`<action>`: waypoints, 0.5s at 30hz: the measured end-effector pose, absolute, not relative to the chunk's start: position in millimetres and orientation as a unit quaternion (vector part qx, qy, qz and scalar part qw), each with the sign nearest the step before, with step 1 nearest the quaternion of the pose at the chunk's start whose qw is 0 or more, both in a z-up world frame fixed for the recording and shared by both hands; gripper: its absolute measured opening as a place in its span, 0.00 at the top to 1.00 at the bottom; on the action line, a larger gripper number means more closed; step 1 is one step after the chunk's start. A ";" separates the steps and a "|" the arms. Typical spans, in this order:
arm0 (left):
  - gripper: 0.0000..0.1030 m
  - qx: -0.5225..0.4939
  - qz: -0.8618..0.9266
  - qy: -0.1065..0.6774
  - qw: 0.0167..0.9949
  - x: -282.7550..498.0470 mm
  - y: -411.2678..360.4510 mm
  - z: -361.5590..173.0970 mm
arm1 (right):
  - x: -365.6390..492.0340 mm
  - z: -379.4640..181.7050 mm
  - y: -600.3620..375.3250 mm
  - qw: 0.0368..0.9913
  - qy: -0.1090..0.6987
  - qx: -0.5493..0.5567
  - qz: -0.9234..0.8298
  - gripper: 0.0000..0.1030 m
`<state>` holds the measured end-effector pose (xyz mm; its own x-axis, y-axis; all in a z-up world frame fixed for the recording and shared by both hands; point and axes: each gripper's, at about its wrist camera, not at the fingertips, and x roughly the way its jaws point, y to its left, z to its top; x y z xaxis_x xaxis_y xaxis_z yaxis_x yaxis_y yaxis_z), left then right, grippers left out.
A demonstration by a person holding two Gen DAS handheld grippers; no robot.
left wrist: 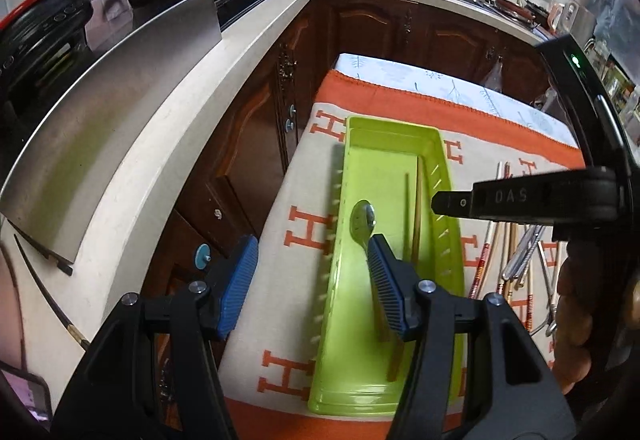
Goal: Organize utensils
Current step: 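Place the spoon in the green tray with the left gripper while the right gripper drops the chopstick there, then grasp a large metal spoon with the left gripper while the right gripper grasps the white ceramic spoon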
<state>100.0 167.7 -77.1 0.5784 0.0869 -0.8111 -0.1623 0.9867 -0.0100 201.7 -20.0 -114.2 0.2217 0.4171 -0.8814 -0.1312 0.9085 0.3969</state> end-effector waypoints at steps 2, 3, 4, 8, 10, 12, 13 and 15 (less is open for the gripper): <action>0.47 -0.049 0.063 0.451 0.889 98.4 166.3 -75.4 | 198.0 -110.4 -23.5 0.776 0.594 0.118 0.178 0.82; 0.47 -0.052 0.061 0.450 0.890 98.0 165.7 -74.7 | 195.2 -108.1 -26.7 0.777 0.591 0.119 0.178 0.80; 0.47 -0.057 0.056 0.448 0.890 97.2 164.5 -73.4 | 192.3 -106.0 -30.0 0.778 0.590 0.121 0.179 0.79; 0.47 -0.058 0.042 0.441 0.895 91.8 153.0 -66.8 | 178.1 -95.6 -45.3 0.782 0.583 0.126 0.181 0.79; 0.47 -0.051 0.034 0.431 0.900 88.1 146.4 -62.3 | 168.5 -87.9 -56.5 0.786 0.577 0.128 0.181 0.79; 0.47 -0.046 0.019 0.419 0.907 82.9 137.2 -56.0 | 159.1 -80.2 -67.4 0.792 0.570 0.126 0.177 0.79; 0.47 -0.048 0.010 0.416 0.908 80.9 133.0 -53.4 | 154.4 -76.3 -73.1 0.795 0.567 0.127 0.176 0.79; 0.47 -0.055 -0.007 0.413 0.909 76.0 125.4 -48.2 | 142.4 -68.0 -87.8 0.801 0.558 0.131 0.176 0.79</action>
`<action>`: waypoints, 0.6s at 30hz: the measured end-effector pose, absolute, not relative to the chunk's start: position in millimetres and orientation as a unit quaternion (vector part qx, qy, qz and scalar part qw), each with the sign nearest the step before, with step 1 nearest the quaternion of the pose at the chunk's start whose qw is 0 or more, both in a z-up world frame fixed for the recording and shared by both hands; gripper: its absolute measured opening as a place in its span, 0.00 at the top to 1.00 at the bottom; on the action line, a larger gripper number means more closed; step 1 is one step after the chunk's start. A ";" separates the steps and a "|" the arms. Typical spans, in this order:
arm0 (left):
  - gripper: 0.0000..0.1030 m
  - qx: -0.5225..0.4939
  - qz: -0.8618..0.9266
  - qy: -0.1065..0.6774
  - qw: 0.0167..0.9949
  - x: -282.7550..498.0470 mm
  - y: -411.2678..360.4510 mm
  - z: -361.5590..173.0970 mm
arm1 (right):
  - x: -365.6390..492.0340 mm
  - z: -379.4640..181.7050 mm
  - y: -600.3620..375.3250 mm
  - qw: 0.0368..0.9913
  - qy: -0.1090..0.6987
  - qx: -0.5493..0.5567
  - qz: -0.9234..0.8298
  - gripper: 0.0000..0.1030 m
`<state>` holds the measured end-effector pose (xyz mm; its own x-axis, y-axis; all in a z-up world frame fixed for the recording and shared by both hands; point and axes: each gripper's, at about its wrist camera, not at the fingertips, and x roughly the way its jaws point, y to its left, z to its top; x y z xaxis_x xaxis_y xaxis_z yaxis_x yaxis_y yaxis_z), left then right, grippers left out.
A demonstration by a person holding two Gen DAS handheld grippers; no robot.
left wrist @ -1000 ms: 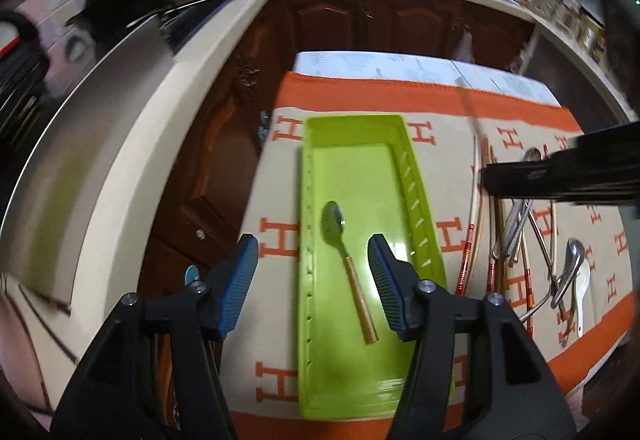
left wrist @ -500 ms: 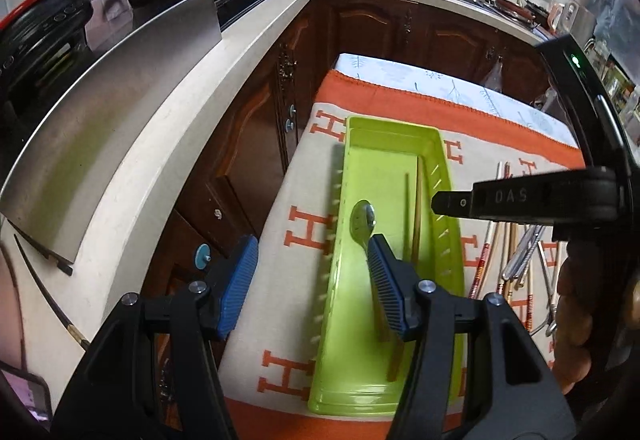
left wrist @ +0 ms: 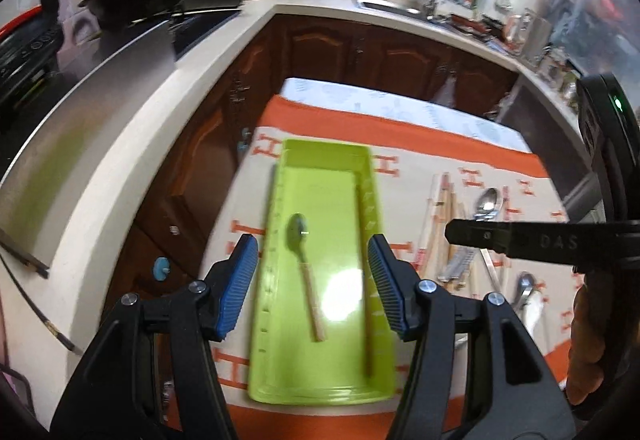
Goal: Organize utensils
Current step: 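Grasp a large metal spoon with the left gripper while the right gripper grasps the white ceramic spoon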
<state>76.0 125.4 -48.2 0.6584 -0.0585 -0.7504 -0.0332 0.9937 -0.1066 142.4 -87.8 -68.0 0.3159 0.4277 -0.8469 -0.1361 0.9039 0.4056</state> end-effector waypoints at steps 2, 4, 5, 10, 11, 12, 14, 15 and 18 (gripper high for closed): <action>0.47 -0.061 -0.021 0.408 0.911 71.4 117.3 -43.1 | 131.1 -61.2 -102.2 0.807 0.549 0.135 0.172 0.79; 0.47 -0.057 -0.032 0.402 0.913 67.2 106.3 -38.9 | 118.0 -54.1 -119.3 0.813 0.541 0.140 0.166 0.79; 0.47 -0.051 -0.038 0.402 0.914 65.1 97.7 -37.3 | 112.1 -51.1 -126.5 0.816 0.537 0.141 0.163 0.79; 0.47 -0.029 -0.072 0.403 0.912 55.8 61.4 -32.6 | 84.5 -41.4 -164.8 0.828 0.520 0.152 0.143 0.75; 0.47 -0.024 -0.078 0.403 0.912 54.0 54.4 -32.3 | 79.3 -40.7 -172.5 0.830 0.518 0.155 0.139 0.71; 0.47 -0.017 -0.087 0.403 0.911 51.7 44.6 -31.9 | 75.0 -40.4 -178.8 0.832 0.515 0.157 0.135 0.69; 0.47 -0.003 -0.106 0.406 0.908 47.5 25.2 -31.8 | 67.1 -40.7 -189.5 0.835 0.511 0.159 0.126 0.67; 0.47 0.001 -0.114 0.409 0.905 45.7 17.5 -32.2 | 62.9 -41.7 -196.3 0.836 0.510 0.161 0.120 0.67; 0.47 0.001 -0.146 0.427 0.892 42.8 -6.3 -37.5 | 53.0 -46.5 -217.2 0.835 0.510 0.178 0.108 0.67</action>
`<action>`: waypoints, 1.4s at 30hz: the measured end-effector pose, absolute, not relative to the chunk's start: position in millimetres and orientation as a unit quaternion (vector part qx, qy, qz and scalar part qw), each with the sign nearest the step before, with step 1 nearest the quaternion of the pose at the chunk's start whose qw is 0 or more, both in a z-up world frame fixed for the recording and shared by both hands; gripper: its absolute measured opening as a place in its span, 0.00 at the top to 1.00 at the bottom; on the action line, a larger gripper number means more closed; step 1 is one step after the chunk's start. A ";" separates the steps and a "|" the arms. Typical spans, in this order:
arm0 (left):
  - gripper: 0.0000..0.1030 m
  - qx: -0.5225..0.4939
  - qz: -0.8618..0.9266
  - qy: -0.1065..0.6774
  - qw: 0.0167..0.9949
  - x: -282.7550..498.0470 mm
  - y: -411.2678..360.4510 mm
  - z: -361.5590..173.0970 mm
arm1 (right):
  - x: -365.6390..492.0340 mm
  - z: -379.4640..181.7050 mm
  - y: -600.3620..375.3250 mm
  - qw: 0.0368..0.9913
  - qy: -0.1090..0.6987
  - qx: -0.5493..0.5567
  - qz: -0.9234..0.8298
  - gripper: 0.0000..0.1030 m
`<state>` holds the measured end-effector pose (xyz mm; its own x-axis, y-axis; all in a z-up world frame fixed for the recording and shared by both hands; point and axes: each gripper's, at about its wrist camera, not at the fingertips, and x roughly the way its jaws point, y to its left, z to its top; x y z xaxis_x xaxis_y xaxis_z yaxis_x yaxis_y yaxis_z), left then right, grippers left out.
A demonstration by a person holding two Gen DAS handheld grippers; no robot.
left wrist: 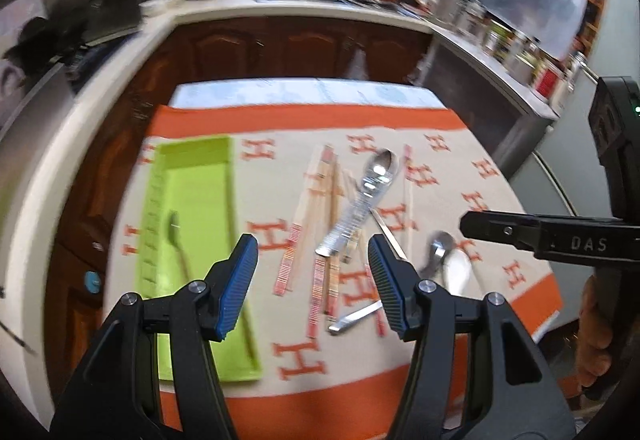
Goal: Organize utensils
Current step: 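Grasp a large metal spoon with the left gripper while the right gripper grasps the white ceramic spoon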
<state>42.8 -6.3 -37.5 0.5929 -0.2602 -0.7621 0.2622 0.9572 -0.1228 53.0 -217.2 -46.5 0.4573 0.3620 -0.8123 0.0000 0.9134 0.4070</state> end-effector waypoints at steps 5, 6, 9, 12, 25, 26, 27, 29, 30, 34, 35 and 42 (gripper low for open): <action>0.47 0.027 -0.182 0.441 0.878 38.4 -43.1 -51.3 | 39.4 -63.0 -249.4 0.829 0.514 0.205 0.082 0.67; 0.47 0.032 -0.189 0.443 0.876 38.0 -50.4 -55.0 | 37.4 -68.4 -255.8 0.826 0.517 0.211 0.077 0.67; 0.47 0.040 -0.218 0.455 0.862 38.6 -69.9 -66.8 | 31.7 -84.7 -272.1 0.817 0.527 0.225 0.065 0.67; 0.47 0.055 -0.232 0.474 0.847 44.5 -87.5 -83.6 | 28.8 -105.5 -285.8 0.806 0.540 0.237 0.050 0.67; 0.49 0.111 -0.295 0.509 0.801 82.1 -162.2 -150.2 | 28.8 -173.5 -327.0 0.766 0.571 0.294 0.023 0.67; 0.50 0.115 -0.297 0.510 0.799 83.6 -165.6 -152.2 | 29.6 -175.2 -329.0 0.765 0.571 0.297 0.023 0.67; 0.52 0.119 -0.302 0.512 0.795 86.9 -171.2 -156.1 | 29.1 -177.0 -331.4 0.764 0.570 0.301 0.024 0.67; 0.58 0.121 -0.305 0.521 0.788 92.9 -178.2 -162.5 | 27.1 -178.3 -333.8 0.765 0.566 0.306 0.026 0.67; 0.63 0.119 -0.306 0.528 0.783 95.7 -181.3 -166.0 | 27.2 -178.6 -334.5 0.765 0.565 0.308 0.027 0.67; 0.69 0.118 -0.311 0.546 0.768 106.2 -194.4 -178.8 | 27.5 -179.7 -337.0 0.765 0.562 0.312 0.031 0.67; 0.71 0.116 -0.314 0.549 0.766 108.2 -196.8 -181.2 | 27.8 -179.8 -337.1 0.766 0.562 0.313 0.031 0.67; 0.78 0.110 -0.325 0.573 0.745 116.6 -210.9 -196.8 | 29.0 -181.2 -339.1 0.765 0.559 0.318 0.036 0.67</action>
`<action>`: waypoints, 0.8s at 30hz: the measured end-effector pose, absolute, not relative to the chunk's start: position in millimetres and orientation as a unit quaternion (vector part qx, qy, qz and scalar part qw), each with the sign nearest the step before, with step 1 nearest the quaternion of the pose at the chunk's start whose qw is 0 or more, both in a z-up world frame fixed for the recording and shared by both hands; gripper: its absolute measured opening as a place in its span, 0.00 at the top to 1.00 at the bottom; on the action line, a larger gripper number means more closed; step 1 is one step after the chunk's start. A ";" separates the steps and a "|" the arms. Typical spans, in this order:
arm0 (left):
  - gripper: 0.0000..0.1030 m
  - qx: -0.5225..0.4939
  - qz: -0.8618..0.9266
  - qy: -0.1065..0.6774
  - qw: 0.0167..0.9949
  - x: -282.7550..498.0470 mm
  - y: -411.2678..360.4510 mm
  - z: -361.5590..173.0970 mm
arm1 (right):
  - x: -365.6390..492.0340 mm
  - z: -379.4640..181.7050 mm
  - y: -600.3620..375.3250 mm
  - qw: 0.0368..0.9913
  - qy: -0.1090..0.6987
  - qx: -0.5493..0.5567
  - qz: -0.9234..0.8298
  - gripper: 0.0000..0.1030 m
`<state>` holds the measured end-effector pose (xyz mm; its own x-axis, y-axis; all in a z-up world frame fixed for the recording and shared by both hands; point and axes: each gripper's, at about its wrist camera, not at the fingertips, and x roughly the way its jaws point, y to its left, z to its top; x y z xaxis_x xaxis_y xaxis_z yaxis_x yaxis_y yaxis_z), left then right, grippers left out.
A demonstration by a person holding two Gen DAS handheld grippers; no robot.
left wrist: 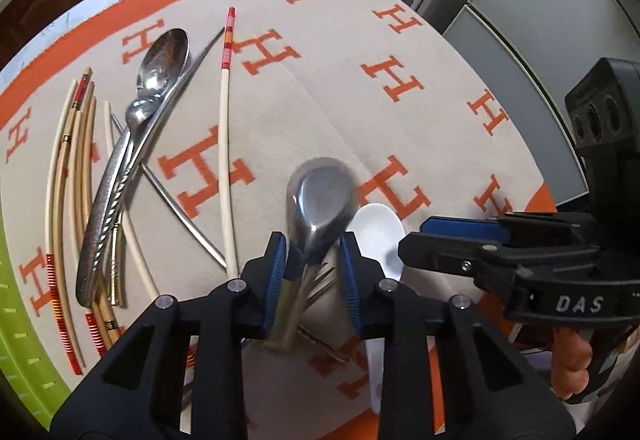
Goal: Organize utensils
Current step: 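Grasp a large metal spoon with the left gripper while the right gripper grasps the white ceramic spoon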
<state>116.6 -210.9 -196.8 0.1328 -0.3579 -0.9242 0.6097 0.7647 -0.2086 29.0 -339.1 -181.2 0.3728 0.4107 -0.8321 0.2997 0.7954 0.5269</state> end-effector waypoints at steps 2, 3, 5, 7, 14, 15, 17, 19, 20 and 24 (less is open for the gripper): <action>0.79 0.100 -0.332 0.576 0.741 118.6 -211.9 -198.8 | 29.1 -181.7 -339.5 0.765 0.558 0.320 0.038 0.67; 0.79 0.096 -0.333 0.576 0.740 118.1 -212.0 -198.4 | 29.0 -181.7 -339.7 0.765 0.558 0.320 0.038 0.67; 0.79 0.084 -0.340 0.580 0.736 119.5 -212.5 -198.6 | 29.2 -182.0 -339.6 0.765 0.557 0.320 0.039 0.67; 0.79 0.070 -0.350 0.583 0.730 120.6 -212.2 -198.6 | 29.1 -181.9 -339.8 0.765 0.558 0.319 0.039 0.67; 0.79 0.029 -0.376 0.587 0.717 124.5 -207.8 -196.6 | 28.6 -181.5 -339.9 0.766 0.557 0.319 0.039 0.67; 0.79 0.028 -0.376 0.587 0.717 124.2 -206.9 -196.5 | 28.5 -181.5 -339.9 0.766 0.557 0.320 0.039 0.67; 0.79 0.023 -0.377 0.588 0.716 125.1 -205.9 -197.5 | 28.5 -181.3 -340.0 0.766 0.556 0.320 0.039 0.67; 0.82 0.023 -0.374 0.587 0.718 124.9 -203.6 -196.4 | 28.3 -181.3 -340.2 0.766 0.555 0.321 0.038 0.67; 0.83 0.023 -0.373 0.585 0.720 124.6 -203.7 -195.7 | 28.5 -181.2 -339.8 0.767 0.555 0.321 0.038 0.67; 0.96 0.026 -0.357 0.572 0.738 123.1 -200.3 -188.8 | 27.8 -181.5 -340.3 0.766 0.555 0.321 0.038 0.68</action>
